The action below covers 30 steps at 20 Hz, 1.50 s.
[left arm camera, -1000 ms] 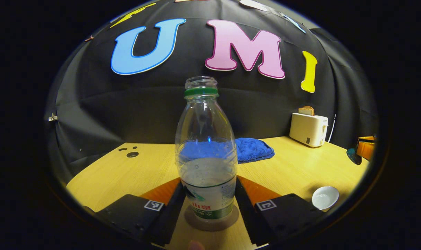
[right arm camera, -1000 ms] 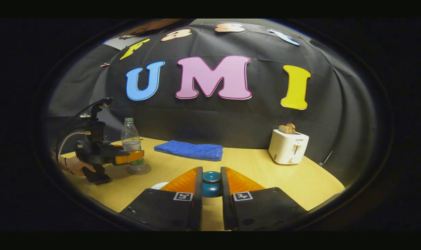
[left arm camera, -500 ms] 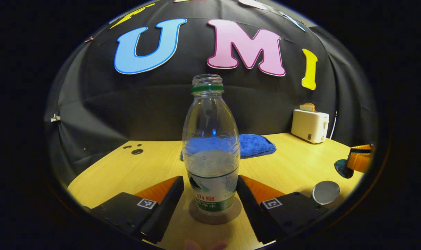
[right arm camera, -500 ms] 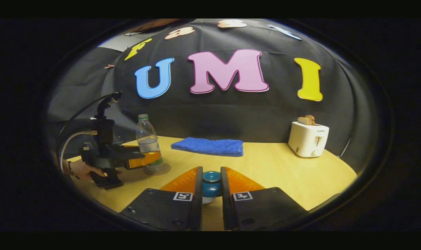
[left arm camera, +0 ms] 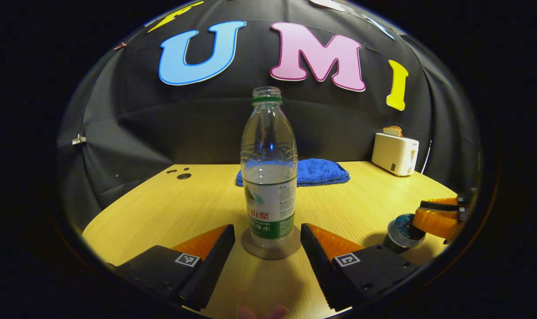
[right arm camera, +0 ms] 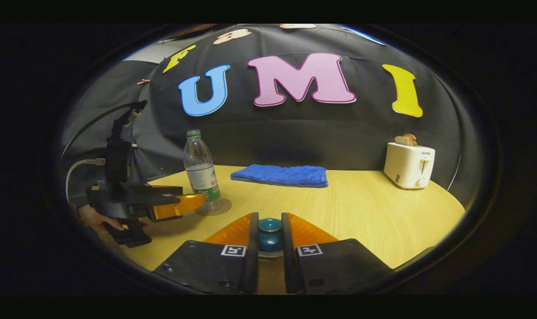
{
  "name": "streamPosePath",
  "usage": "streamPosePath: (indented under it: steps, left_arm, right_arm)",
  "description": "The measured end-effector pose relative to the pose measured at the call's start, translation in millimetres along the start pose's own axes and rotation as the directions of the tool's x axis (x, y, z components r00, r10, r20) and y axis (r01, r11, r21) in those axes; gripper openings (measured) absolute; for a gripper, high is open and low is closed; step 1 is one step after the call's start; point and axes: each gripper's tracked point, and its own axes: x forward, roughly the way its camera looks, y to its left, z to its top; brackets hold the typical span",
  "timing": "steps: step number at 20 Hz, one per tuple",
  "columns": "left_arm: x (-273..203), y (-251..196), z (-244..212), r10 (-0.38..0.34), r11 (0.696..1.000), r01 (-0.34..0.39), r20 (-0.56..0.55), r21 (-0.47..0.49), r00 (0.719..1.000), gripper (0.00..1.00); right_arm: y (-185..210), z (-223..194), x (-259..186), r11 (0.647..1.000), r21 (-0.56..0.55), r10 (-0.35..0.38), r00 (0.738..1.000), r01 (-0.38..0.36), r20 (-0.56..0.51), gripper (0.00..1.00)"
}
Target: Open the teacup lid with one hand, grasp the water bottle and pour water into the teacup with the other hand; after pouring, place the water bottle on the coaster and then close the teacup lid.
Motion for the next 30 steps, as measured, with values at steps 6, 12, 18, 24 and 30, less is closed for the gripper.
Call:
streamPosePath:
  steps: [6,12,18,24,30]
  left_arm:
    - [-19.7,10.2,-9.6,0.030,0.999,-0.031,-0.031,-0.027,0.999,0.94]
    - [-44.6,16.7,4.2,0.054,0.998,-0.054,-0.019,0.016,0.998,0.94]
    - [-95.1,14.9,41.8,0.071,0.996,-0.070,-0.022,0.064,0.997,0.94]
    - [-153.2,10.2,106.6,0.092,0.996,-0.091,-0.021,0.010,0.996,0.94]
    - [-192.0,7.9,158.6,0.114,0.993,-0.114,-0.021,0.023,0.993,0.94]
  right_arm:
    - [2.8,-10.6,2.9,1.000,-0.016,0.014,1.000,-0.015,-0.027,0.27]
    - [1.3,-6.2,-2.0,1.000,-0.007,-0.013,0.999,0.012,-0.032,1.00]
    - [3.2,55.7,-35.9,0.999,-0.014,-0.051,0.999,0.051,0.009,0.99]
    - [4.7,166.9,-93.9,0.995,-0.028,-0.096,0.991,0.099,0.089,1.00]
    - [0.5,235.0,-143.8,0.989,-0.009,-0.148,0.983,0.149,0.106,1.00]
